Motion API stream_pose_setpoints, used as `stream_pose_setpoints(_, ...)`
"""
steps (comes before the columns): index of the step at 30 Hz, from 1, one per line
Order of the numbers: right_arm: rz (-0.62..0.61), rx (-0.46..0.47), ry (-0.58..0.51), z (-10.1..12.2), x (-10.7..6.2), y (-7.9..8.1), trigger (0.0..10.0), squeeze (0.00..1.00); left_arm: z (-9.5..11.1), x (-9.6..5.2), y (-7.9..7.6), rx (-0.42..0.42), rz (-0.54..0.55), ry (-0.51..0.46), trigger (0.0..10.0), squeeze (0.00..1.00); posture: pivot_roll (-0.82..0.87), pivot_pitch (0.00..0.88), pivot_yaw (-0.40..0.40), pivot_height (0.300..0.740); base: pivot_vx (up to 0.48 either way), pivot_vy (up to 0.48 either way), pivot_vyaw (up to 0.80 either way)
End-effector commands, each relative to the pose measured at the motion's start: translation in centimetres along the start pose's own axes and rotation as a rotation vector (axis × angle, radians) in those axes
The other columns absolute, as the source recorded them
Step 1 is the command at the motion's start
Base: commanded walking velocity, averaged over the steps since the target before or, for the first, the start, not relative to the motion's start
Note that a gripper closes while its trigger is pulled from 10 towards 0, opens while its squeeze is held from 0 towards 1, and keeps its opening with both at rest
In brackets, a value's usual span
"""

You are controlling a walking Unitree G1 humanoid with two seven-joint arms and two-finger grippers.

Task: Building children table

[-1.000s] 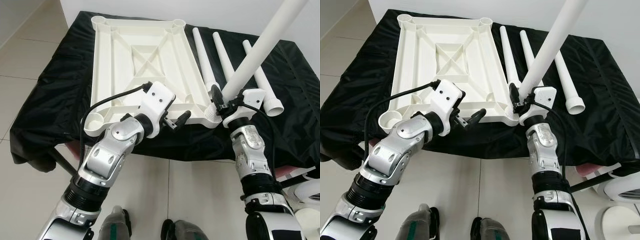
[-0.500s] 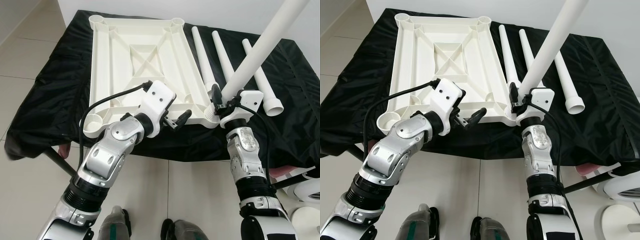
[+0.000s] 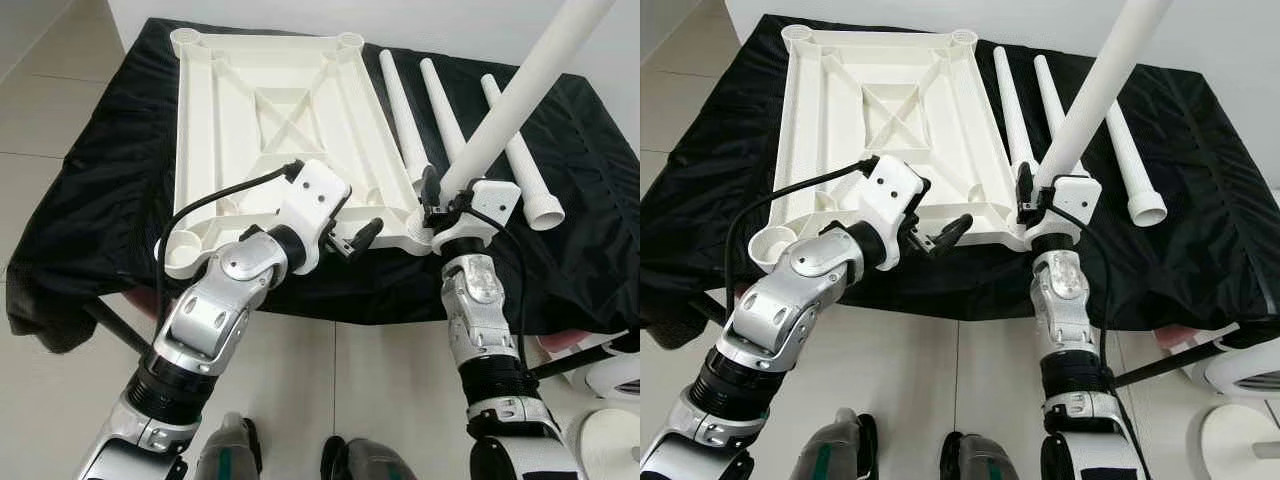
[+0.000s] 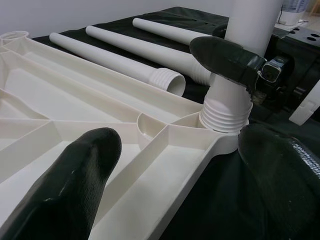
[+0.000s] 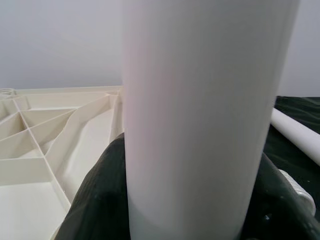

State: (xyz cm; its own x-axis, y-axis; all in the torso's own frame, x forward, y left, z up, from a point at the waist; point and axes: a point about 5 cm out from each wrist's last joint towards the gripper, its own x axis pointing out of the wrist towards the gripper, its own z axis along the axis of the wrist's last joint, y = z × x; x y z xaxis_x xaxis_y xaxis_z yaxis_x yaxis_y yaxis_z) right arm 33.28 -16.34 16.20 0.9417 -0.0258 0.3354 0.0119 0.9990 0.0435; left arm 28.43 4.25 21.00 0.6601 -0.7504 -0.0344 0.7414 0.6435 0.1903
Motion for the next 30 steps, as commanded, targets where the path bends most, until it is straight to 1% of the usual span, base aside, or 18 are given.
stream_pose_setpoints(1, -0.09, -0.027, 0.16, -3.1, -1.9, -0.8, 10.0, 0.0, 0.0, -0.2, -0.3, -0.013, -0.011, 0.001, 10.0, 0.0, 0.1, 0.131, -0.061, 0.74, 0.0, 0.0, 0.0)
stream_pose_setpoints(8, -0.147, -0.05, 0.151, -3.0, -1.9, -0.7, 10.0, 0.0, 0.0, -0.2, -0.2, -0.012, -0.009, 0.001, 10.0, 0.0, 0.11, 0.132, -0.06, 0.74, 0.0, 0.0, 0.0)
stream_pose_setpoints(14, -0.215, -0.069, 0.156, -3.1, -2.0, -0.4, 10.0, 0.0, 0.1, -0.3, -0.2, -0.013, -0.008, 0.003, 10.0, 0.0, 0.11, 0.141, -0.058, 0.74, 0.0, 0.0, 0.0)
stream_pose_setpoints(24, -0.284, -0.096, 0.157, -3.2, -2.0, -0.1, 10.0, 0.0, 0.2, -0.5, -0.2, -0.015, -0.006, 0.007, 10.0, 0.0, 0.12, 0.148, -0.054, 0.74, 0.0, 0.0, 0.0)
stream_pose_setpoints(27, -0.328, -0.114, 0.146, -3.2, -1.9, 0.2, 10.0, 0.0, 0.2, -0.6, -0.1, -0.015, -0.004, 0.008, 10.0, 0.0, 0.13, 0.152, -0.053, 0.74, 0.0, 0.0, 0.0)
stream_pose_setpoints(30, -0.343, -0.119, 0.143, -3.3, -1.8, 0.4, 10.0, 0.0, 0.3, -0.6, -0.1, -0.014, -0.004, 0.008, 10.0, 0.0, 0.13, 0.154, -0.052, 0.74, 0.0, 0.0, 0.0)
